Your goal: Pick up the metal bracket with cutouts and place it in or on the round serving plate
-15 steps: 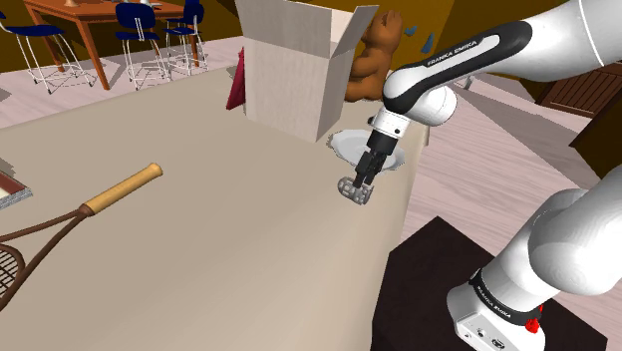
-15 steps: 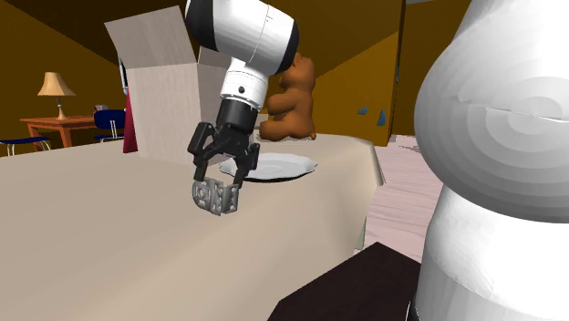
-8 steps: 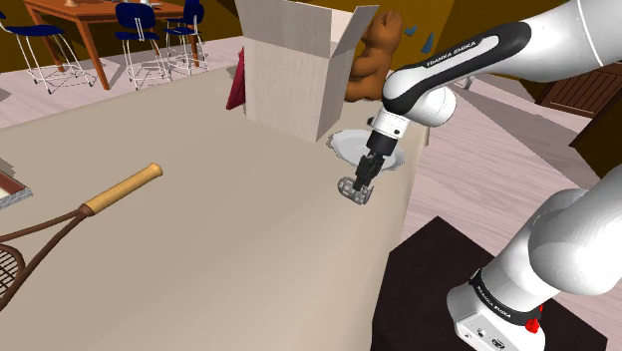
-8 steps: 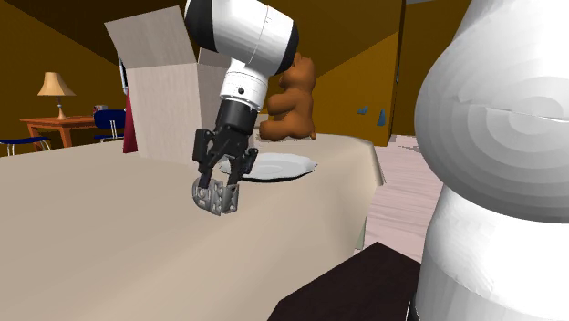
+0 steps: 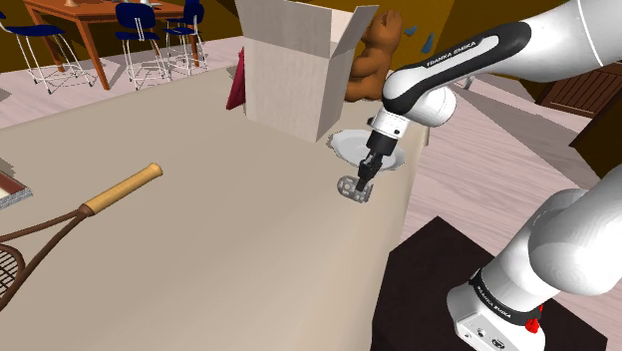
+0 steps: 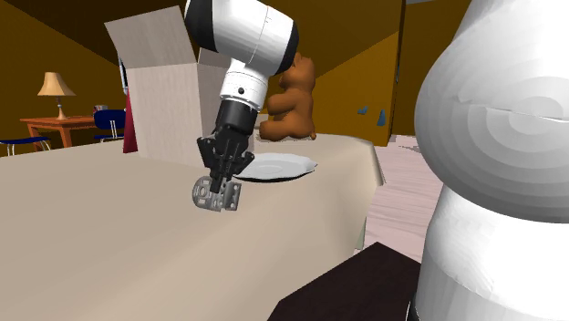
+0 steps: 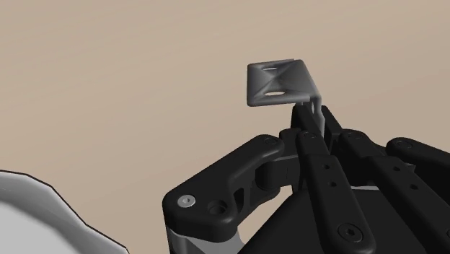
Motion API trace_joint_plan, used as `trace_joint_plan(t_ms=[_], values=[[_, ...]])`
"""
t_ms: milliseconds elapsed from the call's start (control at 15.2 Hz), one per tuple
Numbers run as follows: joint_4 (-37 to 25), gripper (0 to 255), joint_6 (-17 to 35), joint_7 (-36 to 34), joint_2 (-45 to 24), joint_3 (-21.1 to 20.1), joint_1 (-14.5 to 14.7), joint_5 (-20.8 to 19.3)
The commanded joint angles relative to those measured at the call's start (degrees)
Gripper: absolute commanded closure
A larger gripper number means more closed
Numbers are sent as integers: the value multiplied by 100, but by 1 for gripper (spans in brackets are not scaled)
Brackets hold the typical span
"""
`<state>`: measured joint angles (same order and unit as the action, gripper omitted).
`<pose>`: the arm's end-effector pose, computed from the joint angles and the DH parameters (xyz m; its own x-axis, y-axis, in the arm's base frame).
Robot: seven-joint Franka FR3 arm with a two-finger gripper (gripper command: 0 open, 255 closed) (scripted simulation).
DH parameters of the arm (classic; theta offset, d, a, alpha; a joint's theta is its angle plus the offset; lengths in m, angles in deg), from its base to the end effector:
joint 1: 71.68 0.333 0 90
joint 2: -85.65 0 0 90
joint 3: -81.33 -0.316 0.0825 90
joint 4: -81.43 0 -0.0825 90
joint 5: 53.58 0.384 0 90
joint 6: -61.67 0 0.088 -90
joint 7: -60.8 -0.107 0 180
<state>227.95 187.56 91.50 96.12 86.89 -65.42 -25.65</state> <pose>0.4200 0.0225 0.3215 0.9732 0.2289 -0.0235 0.1995 -0.8901 -0.4097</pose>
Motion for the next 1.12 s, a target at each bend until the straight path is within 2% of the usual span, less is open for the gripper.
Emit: trace_joint_plan(t_ms=[0, 1056], values=[[0, 255, -1, 0, 0, 0, 0, 0], [-549, 255, -1211, -645, 783, -10, -112, -432]])
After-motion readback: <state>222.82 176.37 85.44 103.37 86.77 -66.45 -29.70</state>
